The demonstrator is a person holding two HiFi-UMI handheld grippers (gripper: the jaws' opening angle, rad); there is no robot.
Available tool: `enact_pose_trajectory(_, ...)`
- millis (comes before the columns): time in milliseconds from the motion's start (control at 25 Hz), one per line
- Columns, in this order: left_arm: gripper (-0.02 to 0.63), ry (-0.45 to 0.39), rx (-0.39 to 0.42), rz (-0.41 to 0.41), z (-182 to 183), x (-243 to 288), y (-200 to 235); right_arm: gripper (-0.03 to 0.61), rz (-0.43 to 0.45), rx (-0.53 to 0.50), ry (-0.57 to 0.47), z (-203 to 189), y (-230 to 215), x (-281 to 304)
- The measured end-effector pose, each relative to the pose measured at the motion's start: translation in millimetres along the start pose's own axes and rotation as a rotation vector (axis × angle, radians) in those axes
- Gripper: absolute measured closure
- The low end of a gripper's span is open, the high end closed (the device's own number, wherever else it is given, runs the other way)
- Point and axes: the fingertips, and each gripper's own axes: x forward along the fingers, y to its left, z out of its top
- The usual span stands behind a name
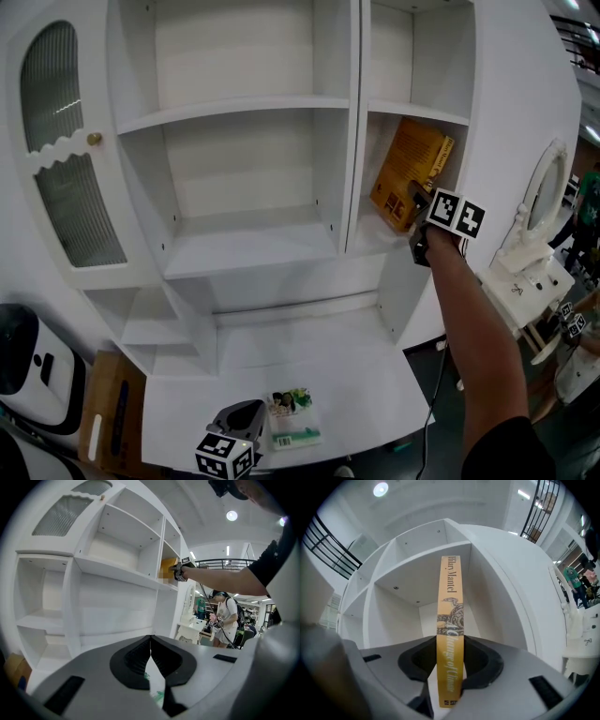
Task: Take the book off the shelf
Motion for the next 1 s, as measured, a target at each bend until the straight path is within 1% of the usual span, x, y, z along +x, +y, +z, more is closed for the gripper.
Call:
enact_pose_trajectory(240,0.603,-0.004,0.032,-0.034,5,2,0,0.428,0.095,0.068,-0.022,-1,24,-52)
enact_pose_trajectory(440,0.603,-0.008,0.053,-0.077,8,7,-7,0.426,0.173,0.087,-0.041,-3,49,-100)
enact_pose_trajectory(640,0.603,-0.013,0.059,-0.115,10,13,-15,0.426,0.243,0.134,-0.045,-15,68,-151)
enact_pose_trajectory(800,0.603,-0.006,0.061,-0.135,7,16,-17,0.426,0.269,0.144,-0.027,-38,79,-196)
enact_pose_trajectory(1000,0.603,0.004,0.062,-0.151,0,19,-19,0.426,0.327,0.173,0.044,-95,87,-236)
